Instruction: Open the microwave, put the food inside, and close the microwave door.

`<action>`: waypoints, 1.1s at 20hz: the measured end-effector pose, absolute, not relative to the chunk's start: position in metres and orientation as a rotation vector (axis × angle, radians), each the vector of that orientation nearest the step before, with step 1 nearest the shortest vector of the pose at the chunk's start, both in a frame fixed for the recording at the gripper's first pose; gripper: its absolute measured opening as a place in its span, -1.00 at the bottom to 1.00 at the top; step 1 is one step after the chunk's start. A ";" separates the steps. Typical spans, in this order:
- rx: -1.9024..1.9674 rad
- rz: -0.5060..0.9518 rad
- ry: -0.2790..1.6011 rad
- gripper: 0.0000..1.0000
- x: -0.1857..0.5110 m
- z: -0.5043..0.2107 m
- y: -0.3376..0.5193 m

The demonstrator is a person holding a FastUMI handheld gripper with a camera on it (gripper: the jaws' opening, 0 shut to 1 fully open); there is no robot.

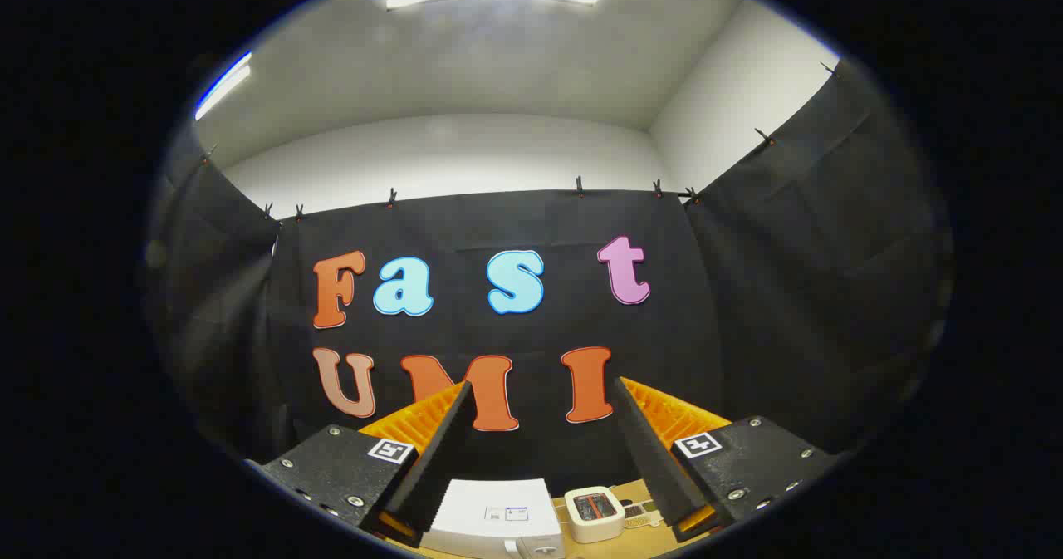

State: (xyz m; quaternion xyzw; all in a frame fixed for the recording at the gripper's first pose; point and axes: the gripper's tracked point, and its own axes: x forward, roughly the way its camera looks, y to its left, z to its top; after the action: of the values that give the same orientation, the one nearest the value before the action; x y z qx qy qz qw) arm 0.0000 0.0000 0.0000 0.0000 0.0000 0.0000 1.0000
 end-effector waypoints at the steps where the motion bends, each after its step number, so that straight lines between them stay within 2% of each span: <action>1: 0.000 0.005 0.004 0.96 0.000 -0.001 0.001; 13: -0.014 0.005 0.015 0.97 -0.004 -0.006 -0.003; 22: -0.042 0.024 0.066 0.97 -0.007 -0.036 0.001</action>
State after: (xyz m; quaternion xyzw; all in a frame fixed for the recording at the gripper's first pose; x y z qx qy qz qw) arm -0.0071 0.0007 -0.0363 -0.0208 0.0328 0.0118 0.9992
